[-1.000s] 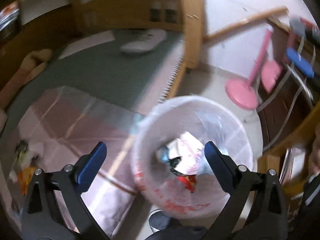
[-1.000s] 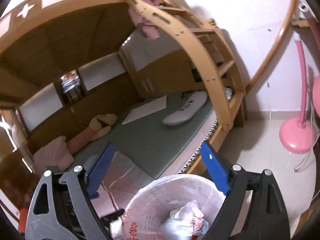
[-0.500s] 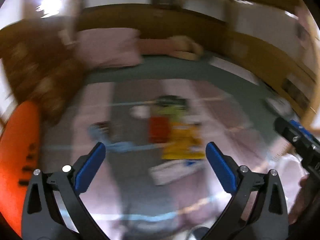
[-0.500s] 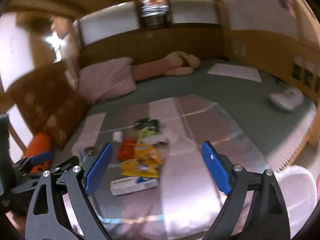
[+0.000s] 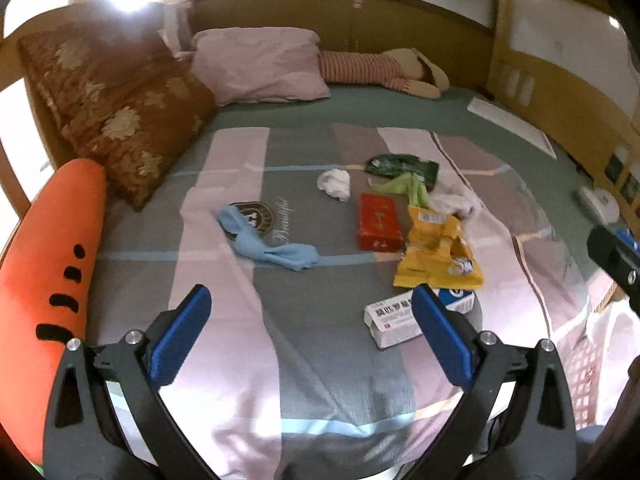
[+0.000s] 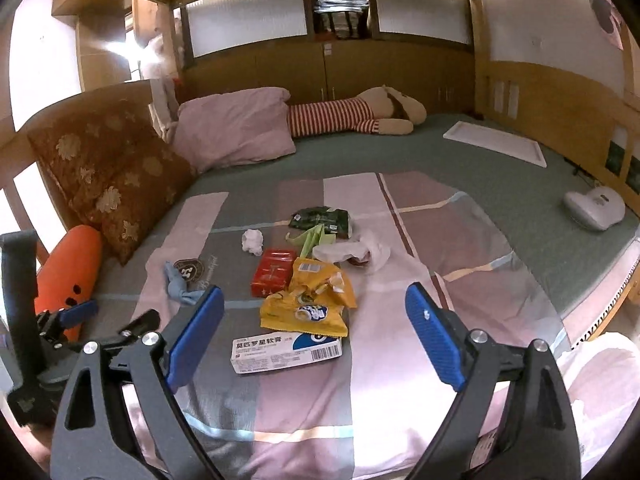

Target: Collect trash

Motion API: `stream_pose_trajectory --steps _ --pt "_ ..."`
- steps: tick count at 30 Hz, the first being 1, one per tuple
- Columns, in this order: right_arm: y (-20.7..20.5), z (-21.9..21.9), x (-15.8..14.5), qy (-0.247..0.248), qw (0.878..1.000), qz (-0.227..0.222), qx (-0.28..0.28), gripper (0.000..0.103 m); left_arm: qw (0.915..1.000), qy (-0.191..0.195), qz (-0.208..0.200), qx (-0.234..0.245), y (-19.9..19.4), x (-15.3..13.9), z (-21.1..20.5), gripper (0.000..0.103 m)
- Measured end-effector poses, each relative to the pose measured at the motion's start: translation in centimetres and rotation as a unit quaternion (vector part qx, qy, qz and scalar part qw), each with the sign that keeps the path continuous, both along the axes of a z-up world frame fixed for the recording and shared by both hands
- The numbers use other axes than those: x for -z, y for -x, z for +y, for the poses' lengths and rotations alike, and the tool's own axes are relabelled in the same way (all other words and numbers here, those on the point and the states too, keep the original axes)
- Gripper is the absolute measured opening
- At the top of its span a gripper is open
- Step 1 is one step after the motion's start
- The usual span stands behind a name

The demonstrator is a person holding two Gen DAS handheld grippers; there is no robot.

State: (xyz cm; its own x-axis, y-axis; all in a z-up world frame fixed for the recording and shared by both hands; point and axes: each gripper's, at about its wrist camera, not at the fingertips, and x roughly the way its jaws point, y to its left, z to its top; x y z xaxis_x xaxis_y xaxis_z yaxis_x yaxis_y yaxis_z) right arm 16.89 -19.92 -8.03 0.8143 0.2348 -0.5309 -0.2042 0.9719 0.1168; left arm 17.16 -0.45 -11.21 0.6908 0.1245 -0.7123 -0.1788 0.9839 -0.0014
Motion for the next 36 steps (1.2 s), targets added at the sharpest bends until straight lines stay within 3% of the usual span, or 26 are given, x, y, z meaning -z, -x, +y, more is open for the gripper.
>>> stream_pose_trajectory --steps 28,36 --pt "0.2 -0.1 0.0 -0.003 1.000 0.001 -0.002 0.090 0.9998 0.015 0.014 0.008 0.1 1.0 0.0 0.100" --pt "-1.7 -4.6 0.9 -0.039 0.998 0.030 0.025 0.090 0.9983 0.031 0.040 0.028 -2.3 1.0 1.3 0.100"
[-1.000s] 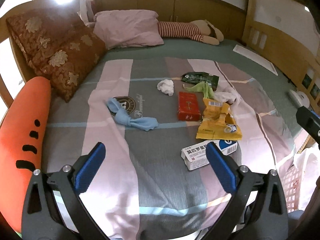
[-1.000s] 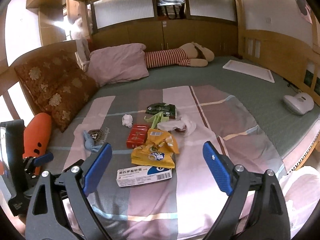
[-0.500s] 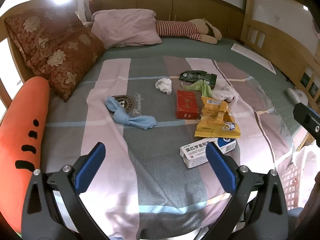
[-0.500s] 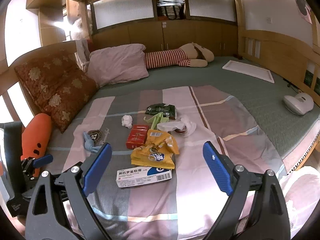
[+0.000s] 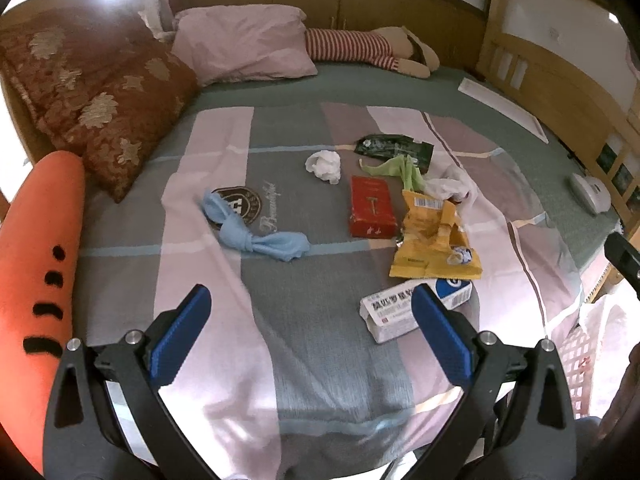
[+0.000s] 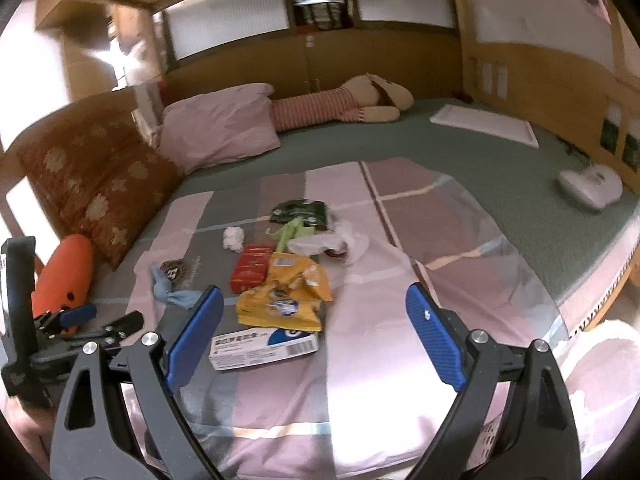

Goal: Collect trash
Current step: 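Grasp a white tissue with the left tool while the right tool grasps another white tissue, then lift both white tissues off the sheet with both tools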

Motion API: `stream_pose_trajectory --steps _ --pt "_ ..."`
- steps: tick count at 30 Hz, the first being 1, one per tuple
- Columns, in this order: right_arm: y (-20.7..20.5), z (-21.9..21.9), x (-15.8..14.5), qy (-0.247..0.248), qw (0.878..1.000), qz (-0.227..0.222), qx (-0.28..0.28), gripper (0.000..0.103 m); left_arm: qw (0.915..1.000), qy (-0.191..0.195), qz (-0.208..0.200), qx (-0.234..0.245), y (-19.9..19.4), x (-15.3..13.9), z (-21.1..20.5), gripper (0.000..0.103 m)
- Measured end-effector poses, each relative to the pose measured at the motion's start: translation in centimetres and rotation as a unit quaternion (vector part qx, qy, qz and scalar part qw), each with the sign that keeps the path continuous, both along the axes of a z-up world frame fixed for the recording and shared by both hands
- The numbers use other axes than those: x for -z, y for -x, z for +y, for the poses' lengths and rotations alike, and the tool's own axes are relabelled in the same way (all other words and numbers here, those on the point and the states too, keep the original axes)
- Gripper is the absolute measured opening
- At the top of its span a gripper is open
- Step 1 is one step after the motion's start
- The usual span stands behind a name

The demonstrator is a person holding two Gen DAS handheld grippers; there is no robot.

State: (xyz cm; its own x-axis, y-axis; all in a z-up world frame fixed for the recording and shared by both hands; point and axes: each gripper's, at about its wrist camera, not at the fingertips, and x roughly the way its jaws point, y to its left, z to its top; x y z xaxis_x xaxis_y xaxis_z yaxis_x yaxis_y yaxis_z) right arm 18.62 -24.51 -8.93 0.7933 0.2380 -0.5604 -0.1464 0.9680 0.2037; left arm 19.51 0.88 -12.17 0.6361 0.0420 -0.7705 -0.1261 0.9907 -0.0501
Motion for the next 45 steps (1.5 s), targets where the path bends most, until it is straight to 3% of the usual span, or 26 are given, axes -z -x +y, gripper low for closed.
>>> stream_pose_trajectory --steps 4,9,16,22,25,27,30,31,33,35,38,39,41,45 --pt "-1.9 -0.5 -0.2 0.000 1.000 0.007 -0.010 0.090 0.9998 0.015 0.015 0.007 -3.6 -0.1 1.4 0.100" --pt "-7.2 0.2 -0.6 0.014 0.999 0.023 -0.029 0.090 0.9981 0.025 0.050 0.026 -10.3 0.8 1.7 0.100" --pt "-15.7 0.2 1.5 0.014 0.998 0.060 -0.006 0.090 0.9948 0.013 0.101 0.002 -20.9 4.9 2.1 0.099" --pt "-20.6 0.6 5.3 0.029 0.993 0.117 0.001 0.084 0.9886 0.010 0.150 -0.008 -26.8 9.0 2.4 0.085" --pt "-22.7 0.2 7.5 -0.008 0.985 0.171 0.004 0.071 0.9859 0.011 0.167 -0.002 -28.8 10.7 2.3 0.074" --pt "-23.7 -0.2 8.7 -0.043 0.978 0.204 0.015 0.070 0.9826 0.022 0.184 -0.004 -29.8 12.0 2.4 0.057" --pt "-24.7 -0.2 10.2 -0.067 0.971 0.229 0.026 0.070 0.9870 0.008 0.161 0.000 -29.7 12.3 2.5 0.021" --pt "-25.0 0.0 10.9 -0.077 0.967 0.240 0.025 0.070 0.9878 0.011 0.155 0.003 -29.5 12.2 2.6 0.019" --pt "-25.6 0.2 12.0 -0.085 0.962 0.259 0.025 0.060 0.9880 0.036 0.150 0.013 -28.5 11.7 3.0 0.018" --pt "-26.0 0.6 13.4 -0.077 0.959 0.271 0.032 0.058 0.9902 0.037 0.133 0.022 -26.9 10.0 3.2 0.018" --pt "-25.8 0.7 13.6 -0.084 0.963 0.255 0.013 0.022 0.9949 0.047 0.084 0.029 -22.9 5.5 3.8 0.018" --pt "-25.6 0.3 12.8 -0.087 0.965 0.245 0.010 0.016 0.9962 0.055 0.058 0.033 -20.6 3.1 4.0 0.018" --pt "-24.6 -0.4 10.4 -0.092 0.973 0.209 0.014 0.014 0.9976 0.055 0.024 0.036 -17.8 0.1 4.3 0.018" --pt "-19.0 0.4 2.5 -0.048 0.994 0.092 -0.020 0.013 0.9966 0.049 -0.054 0.038 -10.1 -5.8 3.7 0.018"
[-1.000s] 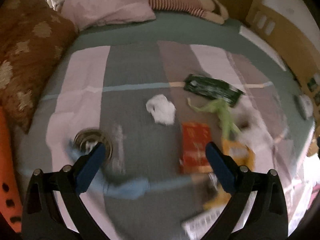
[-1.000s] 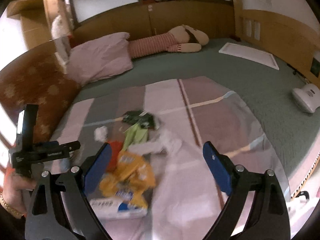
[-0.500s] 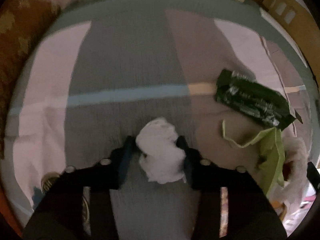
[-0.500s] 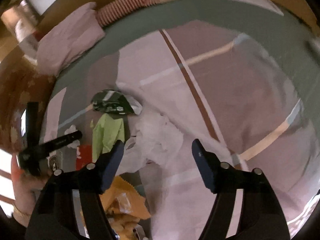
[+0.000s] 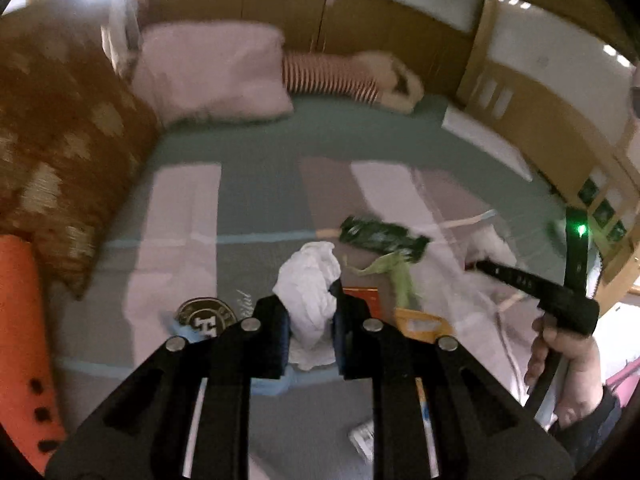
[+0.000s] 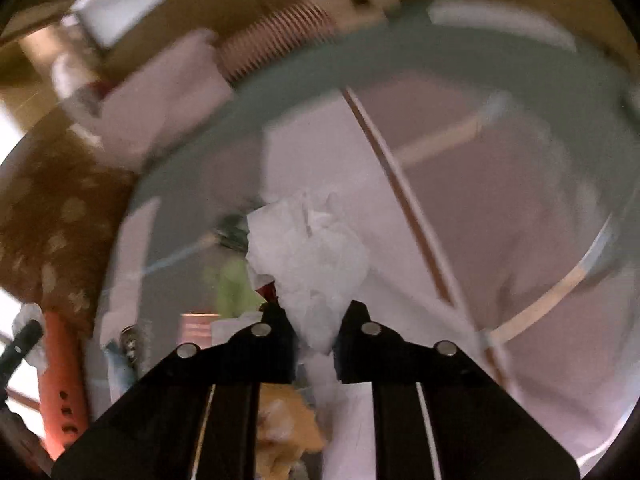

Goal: Collect trash
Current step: 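Lift both white tissues off the sheet with both tools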

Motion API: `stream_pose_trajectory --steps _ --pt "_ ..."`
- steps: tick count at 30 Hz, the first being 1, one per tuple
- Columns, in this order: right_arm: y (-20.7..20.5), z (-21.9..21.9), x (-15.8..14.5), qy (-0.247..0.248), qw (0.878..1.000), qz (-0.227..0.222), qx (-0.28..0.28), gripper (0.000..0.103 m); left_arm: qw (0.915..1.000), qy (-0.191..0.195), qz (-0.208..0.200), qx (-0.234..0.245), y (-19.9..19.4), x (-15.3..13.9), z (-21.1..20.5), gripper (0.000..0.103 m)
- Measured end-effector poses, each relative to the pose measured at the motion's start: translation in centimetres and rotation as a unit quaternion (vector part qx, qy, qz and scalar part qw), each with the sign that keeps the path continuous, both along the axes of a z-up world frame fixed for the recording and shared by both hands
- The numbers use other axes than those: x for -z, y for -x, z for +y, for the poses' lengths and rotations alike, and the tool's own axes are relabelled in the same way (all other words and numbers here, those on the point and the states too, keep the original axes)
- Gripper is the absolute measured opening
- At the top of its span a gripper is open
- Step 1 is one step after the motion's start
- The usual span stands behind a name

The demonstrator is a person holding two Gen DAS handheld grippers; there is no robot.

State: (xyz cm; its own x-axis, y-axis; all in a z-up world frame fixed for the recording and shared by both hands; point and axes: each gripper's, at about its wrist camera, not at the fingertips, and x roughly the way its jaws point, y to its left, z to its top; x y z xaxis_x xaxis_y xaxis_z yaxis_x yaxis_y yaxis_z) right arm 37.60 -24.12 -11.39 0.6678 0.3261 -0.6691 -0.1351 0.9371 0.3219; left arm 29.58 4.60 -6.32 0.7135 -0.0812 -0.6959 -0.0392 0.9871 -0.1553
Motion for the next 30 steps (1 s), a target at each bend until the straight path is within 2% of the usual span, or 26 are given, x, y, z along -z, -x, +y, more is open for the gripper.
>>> stream_pose_trajectory --steps 3,5,7,10,14,18,22,30 --pt "5.1 1.3 -3.9 0.020 0.997 -0.061 -0.032 0.013 0.9993 -0.006 -0.033 -0.014 3.8 -1.7 -0.9 0.018" --pt "9.1 2.4 -5.6 0.021 0.994 -0.088 -0.060 0.013 0.9991 -0.003 -0.039 -0.015 5.7 -1.8 -1.5 0.018" --pt "11.9 3.5 -6.0 0.034 0.991 -0.108 -0.074 0.014 0.9994 0.004 -0.033 -0.008 7.1 -1.3 -2.7 0.018" --pt "14.9 4.7 -5.5 0.050 0.989 -0.108 -0.090 0.014 0.9999 -0.004 -0.015 0.005 8.3 0.0 -4.8 0.018" --pt "16.7 6.0 -4.5 0.079 0.986 -0.115 -0.095 0.014 0.9999 -0.008 -0.010 -0.002 9.6 1.3 -5.8 0.018" --pt "16.1 7.0 -3.7 0.092 0.985 -0.113 -0.094 0.014 0.9998 -0.005 -0.004 -0.019 9.8 2.3 -5.1 0.018" --pt "15.1 7.2 -2.7 0.097 0.986 -0.097 -0.092 0.014 0.9996 -0.016 0.002 -0.022 9.6 2.9 -4.9 0.018" --pt "15.0 7.1 -2.6 0.097 0.986 -0.097 -0.094 0.014 0.9998 -0.009 0.003 -0.015 9.5 2.8 -4.6 0.018"
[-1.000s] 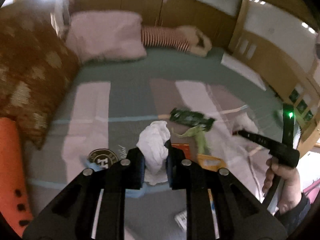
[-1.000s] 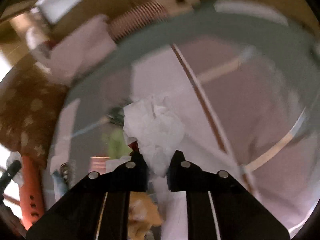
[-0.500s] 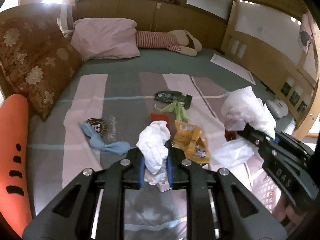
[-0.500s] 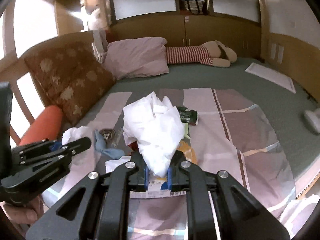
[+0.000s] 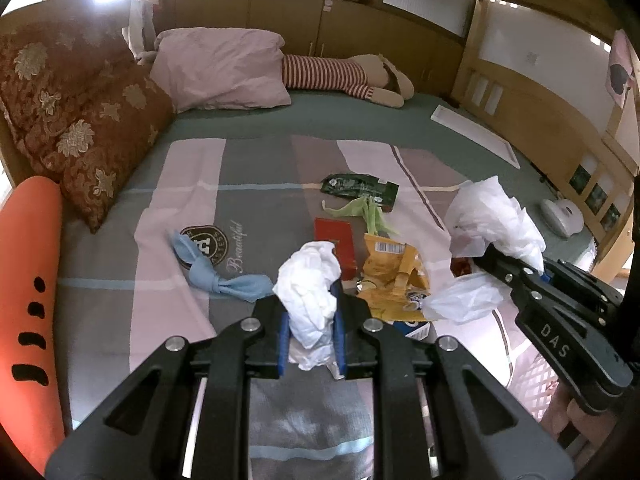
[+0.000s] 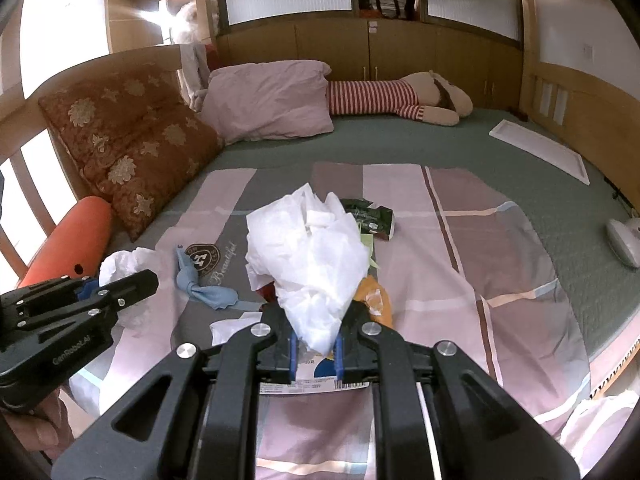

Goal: Collect trash
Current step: 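Lift both white tissues off the sheet with both tools, then carry both tissues over the white bin and open both tools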

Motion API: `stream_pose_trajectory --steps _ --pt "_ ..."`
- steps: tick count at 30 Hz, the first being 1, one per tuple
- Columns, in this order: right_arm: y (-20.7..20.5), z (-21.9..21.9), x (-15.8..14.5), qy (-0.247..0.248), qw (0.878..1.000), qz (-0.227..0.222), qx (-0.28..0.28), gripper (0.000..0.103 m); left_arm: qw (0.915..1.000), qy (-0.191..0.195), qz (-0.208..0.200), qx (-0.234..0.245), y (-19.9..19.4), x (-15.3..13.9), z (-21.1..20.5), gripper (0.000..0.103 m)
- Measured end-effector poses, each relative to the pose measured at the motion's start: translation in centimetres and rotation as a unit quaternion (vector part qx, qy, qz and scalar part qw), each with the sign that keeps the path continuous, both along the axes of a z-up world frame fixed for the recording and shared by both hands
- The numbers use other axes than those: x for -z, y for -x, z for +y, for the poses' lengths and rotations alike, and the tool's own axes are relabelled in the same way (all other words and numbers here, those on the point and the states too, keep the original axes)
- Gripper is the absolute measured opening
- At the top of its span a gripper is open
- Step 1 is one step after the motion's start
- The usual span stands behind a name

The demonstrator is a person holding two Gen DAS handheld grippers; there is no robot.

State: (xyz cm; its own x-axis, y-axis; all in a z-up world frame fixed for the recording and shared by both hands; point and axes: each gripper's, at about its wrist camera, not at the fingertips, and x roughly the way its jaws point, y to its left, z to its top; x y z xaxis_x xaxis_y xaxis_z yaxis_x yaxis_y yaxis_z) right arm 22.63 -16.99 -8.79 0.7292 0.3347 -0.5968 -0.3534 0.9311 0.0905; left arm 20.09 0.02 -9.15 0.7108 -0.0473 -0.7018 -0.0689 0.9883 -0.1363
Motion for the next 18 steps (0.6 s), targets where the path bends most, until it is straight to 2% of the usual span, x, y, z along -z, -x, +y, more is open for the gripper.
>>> stream_pose_trajectory --steps 13,16,18 --pt "0.5 -1.1 -0.7 -0.011 1.000 -0.011 0.009 0.014 0.9999 -0.006 0.011 0.000 -0.5 0.6 -0.3 0.018" --pt "2.3 -4.9 -2.2 -0.045 0.998 -0.026 0.025 0.014 0.9998 0.007 0.006 0.016 -0.6 0.7 -1.1 0.018" --pt "4.8 -9.3 -3.0 -0.063 0.996 -0.039 0.053 0.014 0.9991 0.011 0.000 0.040 -0.5 0.5 -2.3 0.018"
